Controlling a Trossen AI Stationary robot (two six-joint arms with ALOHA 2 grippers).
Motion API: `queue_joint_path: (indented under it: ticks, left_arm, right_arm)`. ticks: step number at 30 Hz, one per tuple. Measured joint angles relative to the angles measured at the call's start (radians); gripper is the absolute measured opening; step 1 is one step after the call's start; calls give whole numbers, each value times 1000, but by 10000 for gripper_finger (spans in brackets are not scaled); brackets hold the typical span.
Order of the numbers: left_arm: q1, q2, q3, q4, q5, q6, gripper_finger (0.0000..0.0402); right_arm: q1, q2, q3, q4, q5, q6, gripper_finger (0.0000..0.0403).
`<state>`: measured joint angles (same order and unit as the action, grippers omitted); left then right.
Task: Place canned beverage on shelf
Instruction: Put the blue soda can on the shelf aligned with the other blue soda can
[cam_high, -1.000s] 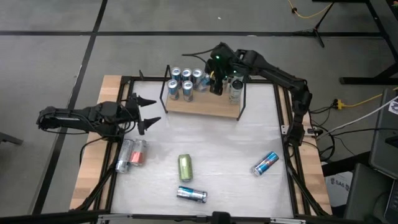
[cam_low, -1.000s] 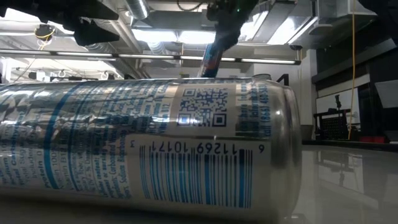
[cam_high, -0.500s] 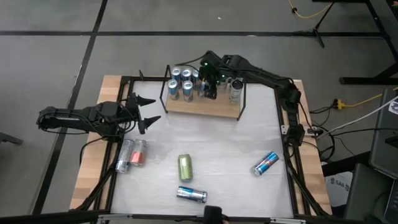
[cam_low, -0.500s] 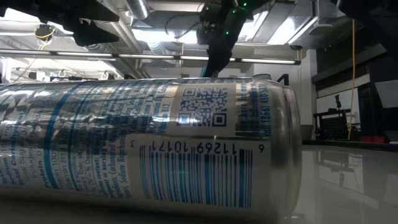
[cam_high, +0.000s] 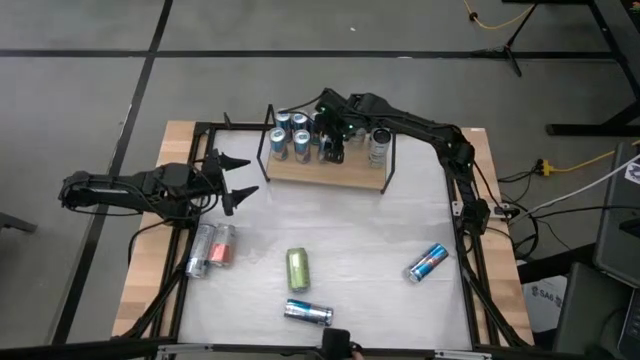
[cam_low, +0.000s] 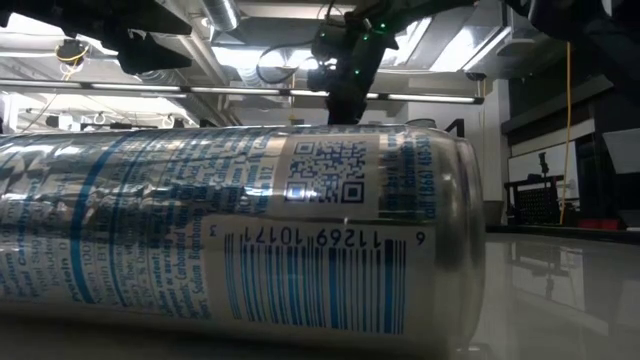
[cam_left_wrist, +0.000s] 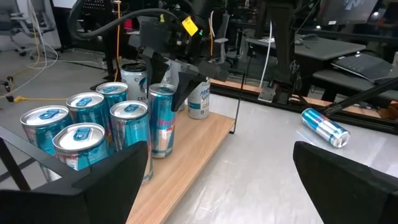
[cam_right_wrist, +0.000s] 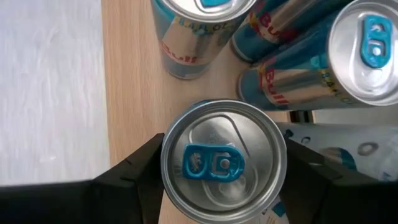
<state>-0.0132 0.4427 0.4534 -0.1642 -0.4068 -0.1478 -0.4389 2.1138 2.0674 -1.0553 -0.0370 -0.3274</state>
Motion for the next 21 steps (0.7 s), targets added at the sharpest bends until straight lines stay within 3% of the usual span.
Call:
queue_joint_path:
  ticks: [21]
  left_arm:
    - [0, 0, 0, -4, 0, 0, 396]
  right_arm:
    - [0, 2, 0, 88, 0, 0, 270]
